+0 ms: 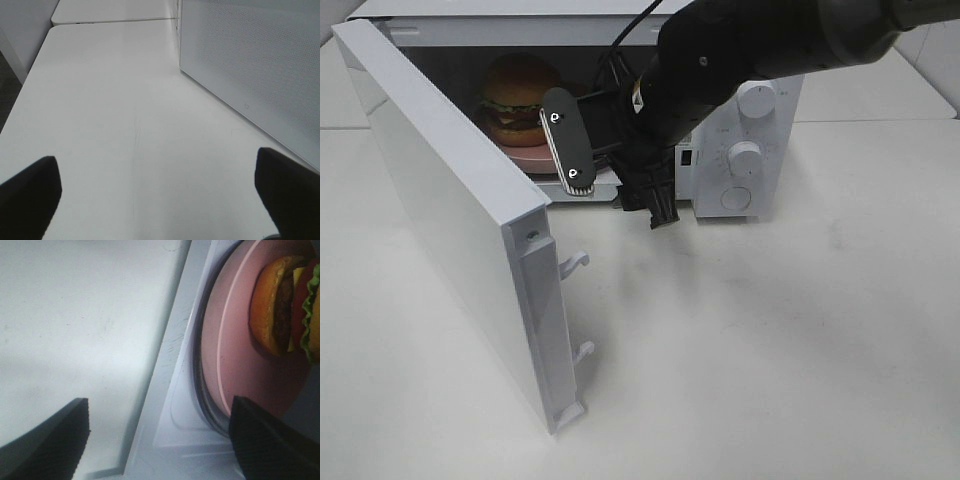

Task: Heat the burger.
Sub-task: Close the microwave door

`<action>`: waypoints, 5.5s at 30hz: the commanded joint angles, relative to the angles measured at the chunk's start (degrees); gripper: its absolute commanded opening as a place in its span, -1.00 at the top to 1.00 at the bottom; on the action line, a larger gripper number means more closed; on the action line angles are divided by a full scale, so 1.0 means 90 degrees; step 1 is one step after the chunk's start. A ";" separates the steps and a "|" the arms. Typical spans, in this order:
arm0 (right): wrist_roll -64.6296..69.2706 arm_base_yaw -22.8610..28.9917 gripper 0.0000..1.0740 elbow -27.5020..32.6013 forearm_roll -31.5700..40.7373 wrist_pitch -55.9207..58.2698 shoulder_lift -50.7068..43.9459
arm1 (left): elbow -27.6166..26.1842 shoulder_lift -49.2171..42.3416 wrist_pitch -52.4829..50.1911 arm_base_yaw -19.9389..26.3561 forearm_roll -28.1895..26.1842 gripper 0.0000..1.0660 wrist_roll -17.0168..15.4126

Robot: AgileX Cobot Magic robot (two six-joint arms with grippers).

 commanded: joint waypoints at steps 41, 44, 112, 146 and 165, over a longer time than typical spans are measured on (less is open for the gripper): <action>0.7697 -0.0286 -0.42 0.2546 -0.0115 0.4794 -0.4826 | 0.0025 -0.0134 -0.0064 -0.0038 -0.0038 -0.83 0.0006; 0.7690 -0.0286 -0.42 0.2757 -0.0013 0.4857 -0.5188 | 0.0025 -0.0134 -0.0064 -0.0038 -0.0038 -0.83 0.0006; 0.7601 -0.3998 -0.42 0.5634 0.1413 0.4189 -1.2720 | 0.0025 -0.0095 -0.0064 -0.0038 -0.0038 -0.83 0.0006; 0.7601 -0.3998 -0.42 0.5634 0.1413 0.4189 -1.2720 | 0.0025 -0.0095 -0.0064 -0.0038 -0.0038 -0.83 0.0006; 0.7601 -0.3998 -0.42 0.5634 0.1413 0.4189 -1.2720 | -0.0274 0.1324 -0.1152 -0.0038 -0.0038 -0.18 0.0006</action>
